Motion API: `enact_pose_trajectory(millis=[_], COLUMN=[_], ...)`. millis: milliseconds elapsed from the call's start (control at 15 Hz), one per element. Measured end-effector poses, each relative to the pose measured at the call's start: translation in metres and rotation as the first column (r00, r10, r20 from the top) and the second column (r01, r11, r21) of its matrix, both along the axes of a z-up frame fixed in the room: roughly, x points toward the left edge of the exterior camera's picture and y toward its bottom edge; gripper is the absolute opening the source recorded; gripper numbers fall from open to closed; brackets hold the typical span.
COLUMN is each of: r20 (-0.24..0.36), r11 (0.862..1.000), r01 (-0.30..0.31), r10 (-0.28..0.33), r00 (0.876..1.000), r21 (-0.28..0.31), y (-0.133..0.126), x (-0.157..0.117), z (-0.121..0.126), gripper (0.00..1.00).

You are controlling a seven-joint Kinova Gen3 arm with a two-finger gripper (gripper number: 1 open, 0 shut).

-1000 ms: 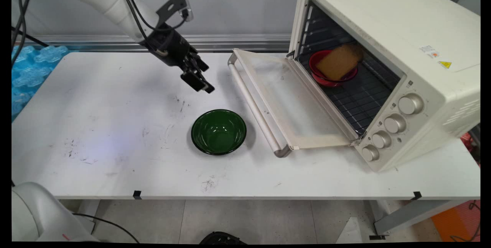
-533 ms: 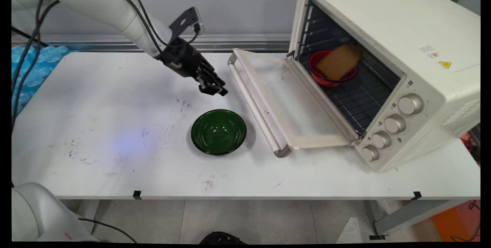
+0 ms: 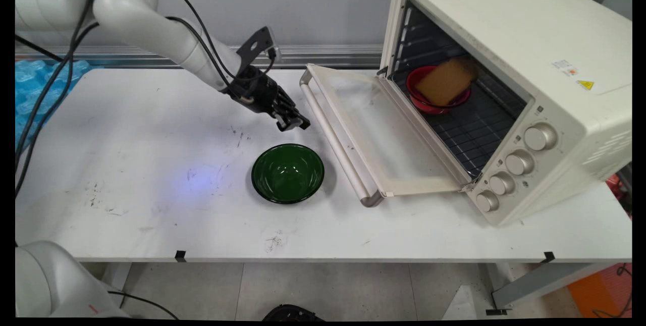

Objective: Close the oven

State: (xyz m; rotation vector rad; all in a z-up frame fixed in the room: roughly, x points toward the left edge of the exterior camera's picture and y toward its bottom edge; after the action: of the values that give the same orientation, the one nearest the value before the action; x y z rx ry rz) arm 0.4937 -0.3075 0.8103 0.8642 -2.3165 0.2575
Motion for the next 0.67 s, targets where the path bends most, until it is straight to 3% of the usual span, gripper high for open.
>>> enact_pose_trajectory(millis=[667], r20=[-0.040], r11=[1.000], r01=[0.001], r10=[-0.001], r00=[0.999], r21=[-0.013], y=[-0.002], x=[-0.012], z=[-0.025], gripper=[0.00])
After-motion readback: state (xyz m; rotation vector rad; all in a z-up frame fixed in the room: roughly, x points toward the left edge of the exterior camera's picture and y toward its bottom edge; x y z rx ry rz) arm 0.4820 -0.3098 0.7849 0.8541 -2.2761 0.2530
